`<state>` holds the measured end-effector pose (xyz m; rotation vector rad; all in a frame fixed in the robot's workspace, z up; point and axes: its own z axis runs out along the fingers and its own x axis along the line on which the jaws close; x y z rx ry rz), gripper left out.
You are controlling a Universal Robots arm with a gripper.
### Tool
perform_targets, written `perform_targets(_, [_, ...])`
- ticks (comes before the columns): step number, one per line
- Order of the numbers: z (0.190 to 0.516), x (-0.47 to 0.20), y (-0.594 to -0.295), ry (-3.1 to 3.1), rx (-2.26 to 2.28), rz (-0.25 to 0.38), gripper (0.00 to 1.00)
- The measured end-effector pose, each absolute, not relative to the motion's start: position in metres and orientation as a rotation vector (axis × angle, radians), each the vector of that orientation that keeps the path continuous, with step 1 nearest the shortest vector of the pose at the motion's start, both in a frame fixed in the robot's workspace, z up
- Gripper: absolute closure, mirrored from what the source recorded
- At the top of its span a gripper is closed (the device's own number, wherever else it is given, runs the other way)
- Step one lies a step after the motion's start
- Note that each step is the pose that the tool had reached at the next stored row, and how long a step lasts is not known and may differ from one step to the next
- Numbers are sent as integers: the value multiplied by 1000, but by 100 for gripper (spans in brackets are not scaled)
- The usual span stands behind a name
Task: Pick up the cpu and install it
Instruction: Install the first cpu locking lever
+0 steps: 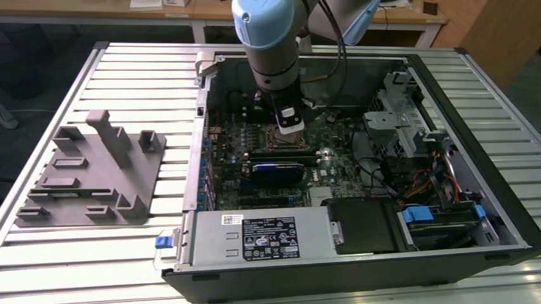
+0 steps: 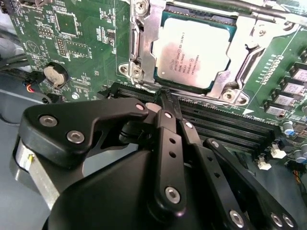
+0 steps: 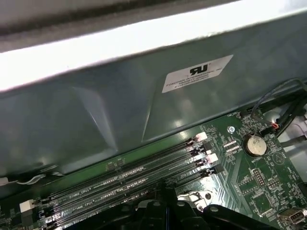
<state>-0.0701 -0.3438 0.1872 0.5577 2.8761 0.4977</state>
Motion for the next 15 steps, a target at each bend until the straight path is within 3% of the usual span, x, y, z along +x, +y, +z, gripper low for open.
perform_targets(15, [203,-70,-344,2877,557,491,89])
